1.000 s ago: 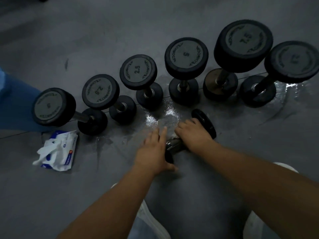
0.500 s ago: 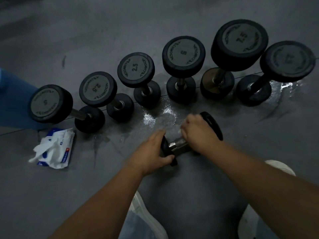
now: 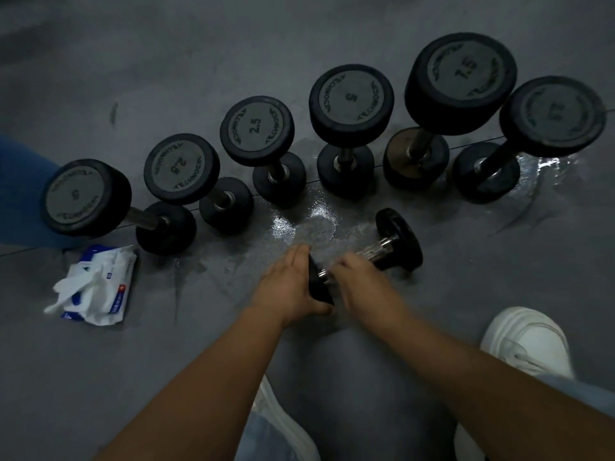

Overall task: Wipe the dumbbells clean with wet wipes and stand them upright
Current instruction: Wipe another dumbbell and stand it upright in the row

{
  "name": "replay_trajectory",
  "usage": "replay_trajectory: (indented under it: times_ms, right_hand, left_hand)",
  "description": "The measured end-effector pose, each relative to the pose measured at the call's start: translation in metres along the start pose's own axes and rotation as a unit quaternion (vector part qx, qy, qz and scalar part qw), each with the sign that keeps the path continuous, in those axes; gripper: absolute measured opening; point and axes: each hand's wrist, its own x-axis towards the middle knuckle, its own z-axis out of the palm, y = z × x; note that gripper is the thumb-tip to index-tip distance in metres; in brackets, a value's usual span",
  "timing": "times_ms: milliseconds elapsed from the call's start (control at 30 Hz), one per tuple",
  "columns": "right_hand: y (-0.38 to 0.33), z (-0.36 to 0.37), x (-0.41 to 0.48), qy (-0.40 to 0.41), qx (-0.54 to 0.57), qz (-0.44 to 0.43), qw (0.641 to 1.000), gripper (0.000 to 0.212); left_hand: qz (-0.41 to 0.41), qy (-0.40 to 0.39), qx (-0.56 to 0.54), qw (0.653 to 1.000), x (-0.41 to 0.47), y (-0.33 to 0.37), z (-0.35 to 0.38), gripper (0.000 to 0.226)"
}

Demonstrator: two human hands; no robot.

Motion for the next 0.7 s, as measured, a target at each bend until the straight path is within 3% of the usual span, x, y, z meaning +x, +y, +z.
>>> replay_trajectory:
  times_ms: [100, 133, 200, 233, 333, 467, 567, 700]
  right_hand:
    - [0.006, -0.001, 0.009, 0.114, 0.020, 0.132, 0.984, 0.013]
    - [-0.001, 0.000, 0.008, 0.098, -0.001, 0.108, 0.989, 0.016]
    - [-0.008, 0.005, 0.003, 0.048, -0.089, -0.020, 0.995, 0.029]
    - [-0.003, 0.001, 0.005, 0.048, -0.093, -0.033, 0.994, 0.026]
    - [0.009, -0.012, 0.015, 0.104, -0.025, 0.083, 0.991, 0.016]
    - [-0.006, 0.003, 0.010, -0.034, -0.005, -0.034, 0.999, 0.026]
    - [0.002, 0.004, 0.018, 0.098, 0.090, 0.092, 0.987, 0.024]
    - [-0.006, -0.005, 0.019, 0.031, 0.023, 0.019, 0.999, 0.027]
  left_hand:
    - [-0.009, -0.006, -0.015, 1.000, 0.000, 0.000, 0.000, 0.125]
    - [-0.009, -0.005, -0.018, 1.000, 0.000, 0.001, -0.001, 0.124]
    - [-0.007, -0.007, -0.020, 1.000, 0.000, 0.002, -0.001, 0.123]
    - [-0.009, -0.011, -0.019, 1.000, 0.001, 0.002, -0.002, 0.124]
    - [-0.018, -0.019, -0.021, 0.999, 0.002, -0.001, -0.001, 0.128]
    - [-0.015, -0.024, -0.022, 0.999, 0.004, -0.001, -0.001, 0.126]
    - [-0.020, -0.022, -0.032, 0.999, 0.005, -0.003, 0.000, 0.127]
    - [-0.020, -0.025, -0.057, 0.998, 0.007, -0.007, 0.003, 0.129]
